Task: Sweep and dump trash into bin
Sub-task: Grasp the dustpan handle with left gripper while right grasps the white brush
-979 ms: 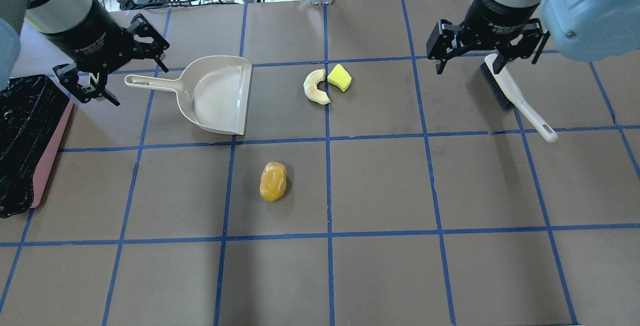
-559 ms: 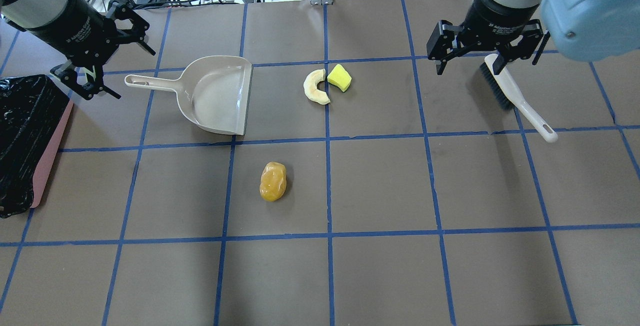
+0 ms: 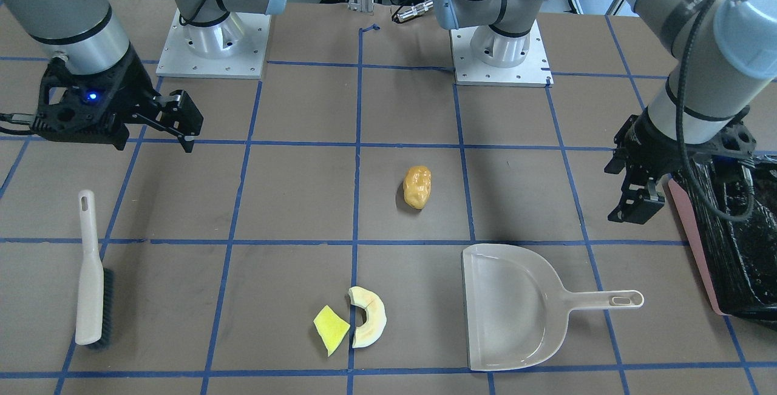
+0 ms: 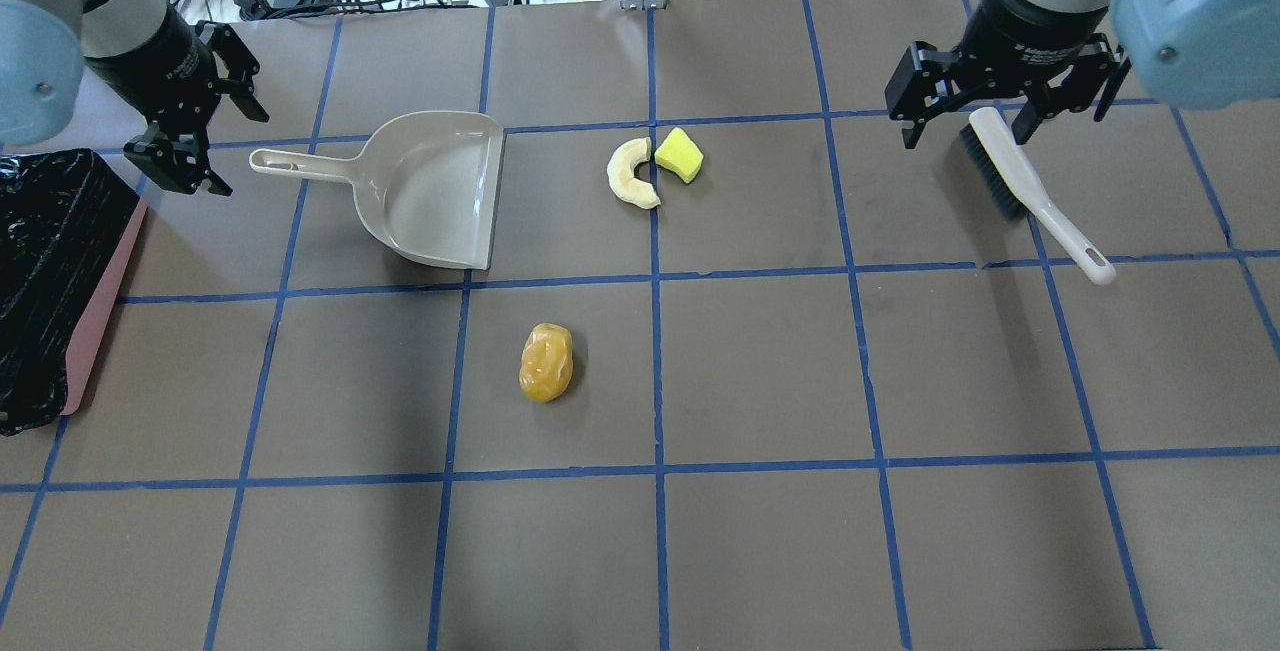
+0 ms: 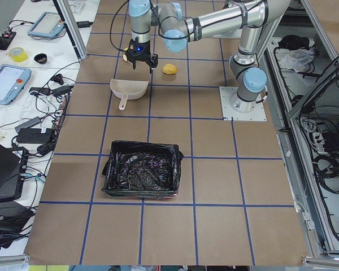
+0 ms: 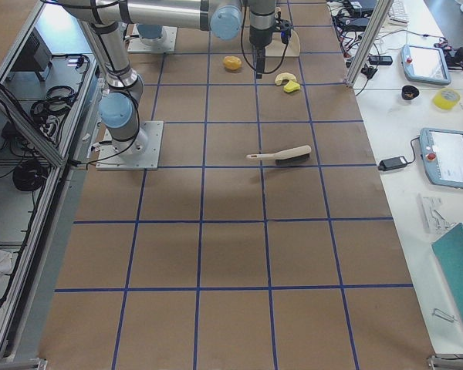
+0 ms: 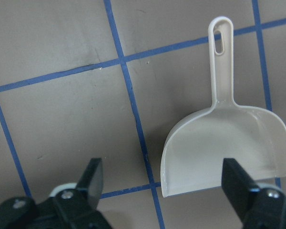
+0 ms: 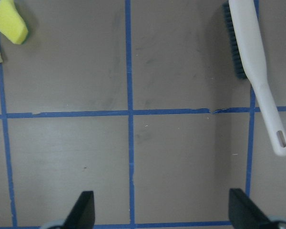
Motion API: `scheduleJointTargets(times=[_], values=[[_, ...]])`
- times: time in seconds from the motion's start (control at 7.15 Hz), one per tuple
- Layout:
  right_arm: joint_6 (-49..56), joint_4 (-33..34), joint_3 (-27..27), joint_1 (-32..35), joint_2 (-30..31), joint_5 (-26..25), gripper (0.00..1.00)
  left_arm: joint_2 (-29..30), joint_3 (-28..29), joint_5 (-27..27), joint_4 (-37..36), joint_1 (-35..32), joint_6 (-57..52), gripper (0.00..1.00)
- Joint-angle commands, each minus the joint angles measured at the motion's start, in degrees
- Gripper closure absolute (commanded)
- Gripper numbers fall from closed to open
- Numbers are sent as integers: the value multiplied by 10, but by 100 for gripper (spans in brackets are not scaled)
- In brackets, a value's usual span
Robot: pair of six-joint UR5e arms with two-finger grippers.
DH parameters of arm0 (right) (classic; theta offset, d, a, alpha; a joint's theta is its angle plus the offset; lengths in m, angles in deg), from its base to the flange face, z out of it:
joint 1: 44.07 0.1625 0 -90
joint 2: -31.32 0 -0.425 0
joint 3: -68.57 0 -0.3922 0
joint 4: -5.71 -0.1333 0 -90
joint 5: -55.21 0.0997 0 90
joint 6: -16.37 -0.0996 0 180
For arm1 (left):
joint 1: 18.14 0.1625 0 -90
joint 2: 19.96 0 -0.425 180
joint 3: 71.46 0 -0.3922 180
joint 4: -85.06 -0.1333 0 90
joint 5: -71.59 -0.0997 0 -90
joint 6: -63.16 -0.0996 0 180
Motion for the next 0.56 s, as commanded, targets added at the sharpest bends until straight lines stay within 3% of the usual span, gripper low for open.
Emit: scheduleJointTargets(times=[0.0,0.14,0.42], values=[[88,0,-1,-68,-29,0,0,72,78,-31,28,0,85,0],[89,-3,-13,-83,-31,-1,0,108,125,-41,50,2,85,0],[132,93,-80,-96,-32,-11,0,173,195,-34,64,6,79,0]])
